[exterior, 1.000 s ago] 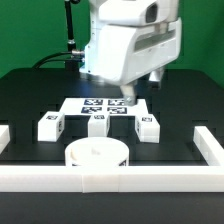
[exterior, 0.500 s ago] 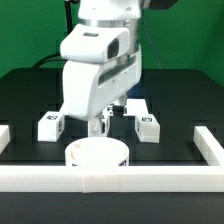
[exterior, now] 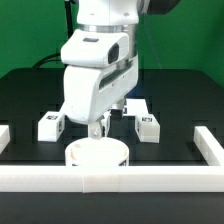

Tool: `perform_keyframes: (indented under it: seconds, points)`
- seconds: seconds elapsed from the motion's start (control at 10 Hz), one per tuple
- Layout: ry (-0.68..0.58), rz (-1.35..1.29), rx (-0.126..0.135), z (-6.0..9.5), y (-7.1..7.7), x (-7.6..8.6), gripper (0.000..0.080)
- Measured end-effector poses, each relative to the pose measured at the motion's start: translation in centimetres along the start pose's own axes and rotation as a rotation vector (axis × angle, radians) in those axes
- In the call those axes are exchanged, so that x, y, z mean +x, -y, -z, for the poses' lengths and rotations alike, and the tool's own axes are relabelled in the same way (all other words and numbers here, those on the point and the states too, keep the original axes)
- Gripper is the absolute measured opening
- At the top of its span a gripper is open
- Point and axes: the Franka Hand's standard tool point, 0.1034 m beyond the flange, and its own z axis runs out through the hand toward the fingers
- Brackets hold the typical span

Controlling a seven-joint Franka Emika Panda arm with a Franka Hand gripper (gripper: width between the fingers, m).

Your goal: Assemble stool

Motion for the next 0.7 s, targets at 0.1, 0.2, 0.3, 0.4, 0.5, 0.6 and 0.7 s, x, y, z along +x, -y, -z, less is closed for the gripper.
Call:
perform_keyframes:
  seconds: [0.1,0.2,0.3,0.4,0.5,0.6,0.7]
  points:
    - [-0.004,0.008,-0.005,-0.7,0.3,-0.3,0.0649]
    - [-0.005,0.018,-0.005,-1.1,0.4,-0.3,0.0649]
    - [-0.003,0.028,0.004,-1.7,0.6,-0.5,0.0649]
    - [-0.001,0.029,0.011,-2.2,0.7,-0.6,0.0649]
    - [-0.001,0.03,0.016,-2.6,0.6,-0.4,0.0649]
    - [-0.003,0.032,0.018,-2.9,0.5,-0.1,0.0649]
    - [-0.005,0.035,0.02,-3.2,0.5,0.2,0.0649]
